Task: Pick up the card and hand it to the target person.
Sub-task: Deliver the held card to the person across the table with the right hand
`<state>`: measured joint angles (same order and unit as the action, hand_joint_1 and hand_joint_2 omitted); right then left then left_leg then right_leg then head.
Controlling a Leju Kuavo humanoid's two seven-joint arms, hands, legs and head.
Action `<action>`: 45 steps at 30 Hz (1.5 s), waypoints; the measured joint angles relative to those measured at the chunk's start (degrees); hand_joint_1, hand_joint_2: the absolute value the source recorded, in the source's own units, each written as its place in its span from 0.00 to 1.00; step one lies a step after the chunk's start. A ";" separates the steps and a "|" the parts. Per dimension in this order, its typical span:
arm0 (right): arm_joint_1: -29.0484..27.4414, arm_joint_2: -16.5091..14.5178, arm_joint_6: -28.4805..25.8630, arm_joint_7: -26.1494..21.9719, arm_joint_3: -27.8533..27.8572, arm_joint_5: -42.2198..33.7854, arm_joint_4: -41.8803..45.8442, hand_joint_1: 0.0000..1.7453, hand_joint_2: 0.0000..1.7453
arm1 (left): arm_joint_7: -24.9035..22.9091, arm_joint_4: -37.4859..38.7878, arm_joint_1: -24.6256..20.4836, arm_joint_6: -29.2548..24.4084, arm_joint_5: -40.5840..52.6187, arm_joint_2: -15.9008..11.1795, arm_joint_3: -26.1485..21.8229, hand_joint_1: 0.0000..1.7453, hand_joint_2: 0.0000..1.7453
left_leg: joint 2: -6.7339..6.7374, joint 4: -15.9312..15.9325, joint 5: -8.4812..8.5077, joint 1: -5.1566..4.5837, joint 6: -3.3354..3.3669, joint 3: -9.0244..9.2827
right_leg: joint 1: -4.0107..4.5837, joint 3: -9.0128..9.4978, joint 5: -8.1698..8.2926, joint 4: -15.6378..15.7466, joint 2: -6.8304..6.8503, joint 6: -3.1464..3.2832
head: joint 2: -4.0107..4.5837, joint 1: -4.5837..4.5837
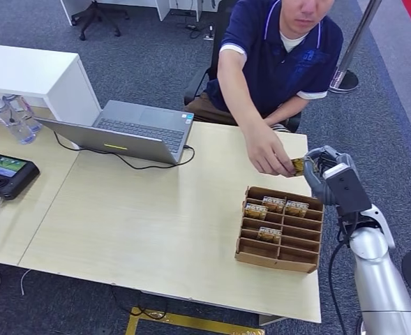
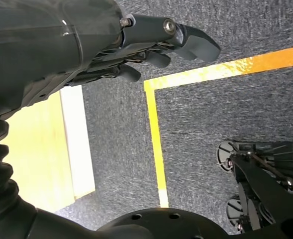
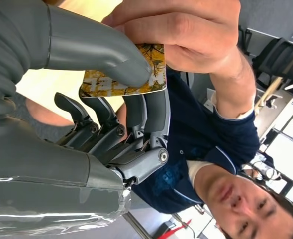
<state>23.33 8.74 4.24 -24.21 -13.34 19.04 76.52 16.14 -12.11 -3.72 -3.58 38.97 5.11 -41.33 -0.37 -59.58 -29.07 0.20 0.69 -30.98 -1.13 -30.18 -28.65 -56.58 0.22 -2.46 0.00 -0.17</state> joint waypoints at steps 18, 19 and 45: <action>-1.15 -1.75 -0.01 0.97 -0.84 0.42 -0.09 0.00 1.00 | -0.55 0.00 0.01 -0.26 1.35 0.00 -0.10 0.00 1.00 | 0.00 0.00 0.00 0.00 0.00 0.00 | 0.00 0.00 0.00 0.00 0.00 0.00 | 0.00 0.00; -1.18 -1.77 -0.02 0.97 -0.84 0.42 -0.08 0.00 1.00 | -0.54 0.00 0.01 -0.25 1.24 0.00 -0.17 0.00 1.00 | 0.00 0.00 0.00 0.00 0.00 0.00 | 0.00 0.00 0.00 0.00 0.00 0.00 | 0.00 0.00; -1.51 -2.07 -13.45 3.27 2.97 7.36 0.46 0.89 1.00 | -0.53 0.00 0.11 -0.99 0.09 -0.03 -2.10 0.00 0.00 | 0.02 -0.01 0.00 -0.01 0.00 0.02 | 0.00 -0.01 0.00 0.01 -0.03 0.00 | 0.00 -0.01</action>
<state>21.82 6.67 -9.21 -20.93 -10.38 26.40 76.97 15.61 -12.11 -3.61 -4.57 39.06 5.08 -43.43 -0.34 -59.59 -29.07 0.19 0.69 -30.96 -1.13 -30.18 -28.64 -56.57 0.18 -2.46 0.00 -0.18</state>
